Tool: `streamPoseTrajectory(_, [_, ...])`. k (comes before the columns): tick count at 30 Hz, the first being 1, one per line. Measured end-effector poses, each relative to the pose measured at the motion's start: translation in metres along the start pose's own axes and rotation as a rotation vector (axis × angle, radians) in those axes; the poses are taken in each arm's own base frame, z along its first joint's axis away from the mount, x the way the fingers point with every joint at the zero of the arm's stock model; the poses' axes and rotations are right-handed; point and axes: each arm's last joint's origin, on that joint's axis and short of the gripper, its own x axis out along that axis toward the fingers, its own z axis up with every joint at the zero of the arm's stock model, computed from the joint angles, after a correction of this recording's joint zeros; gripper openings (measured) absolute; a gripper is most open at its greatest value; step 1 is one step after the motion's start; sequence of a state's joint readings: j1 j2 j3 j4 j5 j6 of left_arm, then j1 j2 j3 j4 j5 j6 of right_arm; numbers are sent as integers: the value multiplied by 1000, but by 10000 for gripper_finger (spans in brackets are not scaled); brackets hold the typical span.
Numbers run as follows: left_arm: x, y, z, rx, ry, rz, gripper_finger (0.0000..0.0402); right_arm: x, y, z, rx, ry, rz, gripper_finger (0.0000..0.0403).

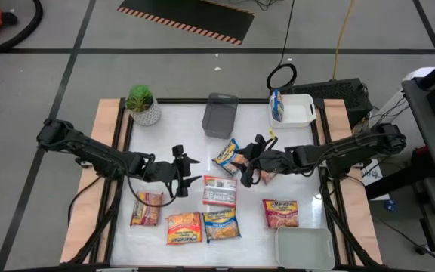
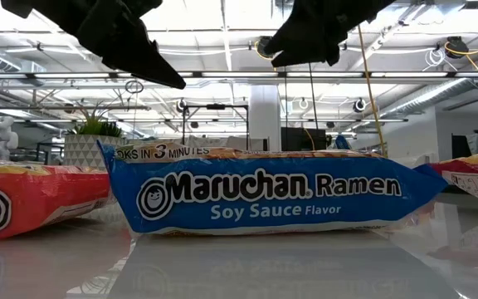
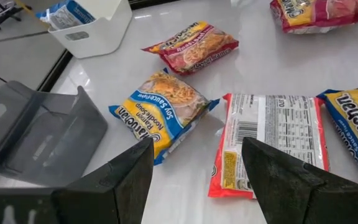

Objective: Sort Maruchan noodles
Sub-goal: Put the top blue noodle pack into the white bin

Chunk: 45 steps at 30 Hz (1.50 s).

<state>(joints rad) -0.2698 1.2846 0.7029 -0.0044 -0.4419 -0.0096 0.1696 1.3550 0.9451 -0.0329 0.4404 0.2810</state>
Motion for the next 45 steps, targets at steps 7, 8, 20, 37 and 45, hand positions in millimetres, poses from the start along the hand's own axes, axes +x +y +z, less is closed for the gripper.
streamPoseTrajectory(7, [0,-1,0,-30,0,-28,250,15,3,-17,-213,101,-19,200])
streamPoseTrajectory(8, [0,-1,0,-30,0,-31,250,19,4,-20,-237,117,-21,200])
streamPoseTrajectory(20, [0,-1,0,-24,2,-32,250,58,-9,-48,-269,290,45,200])
streamPoseTrajectory(37, [0,-1,0,-45,2,-32,250,77,-10,-60,-351,303,50,200])
streamPoseTrajectory(45, [0,-1,-1,-42,7,-32,250,98,-9,-74,-373,314,166,200])
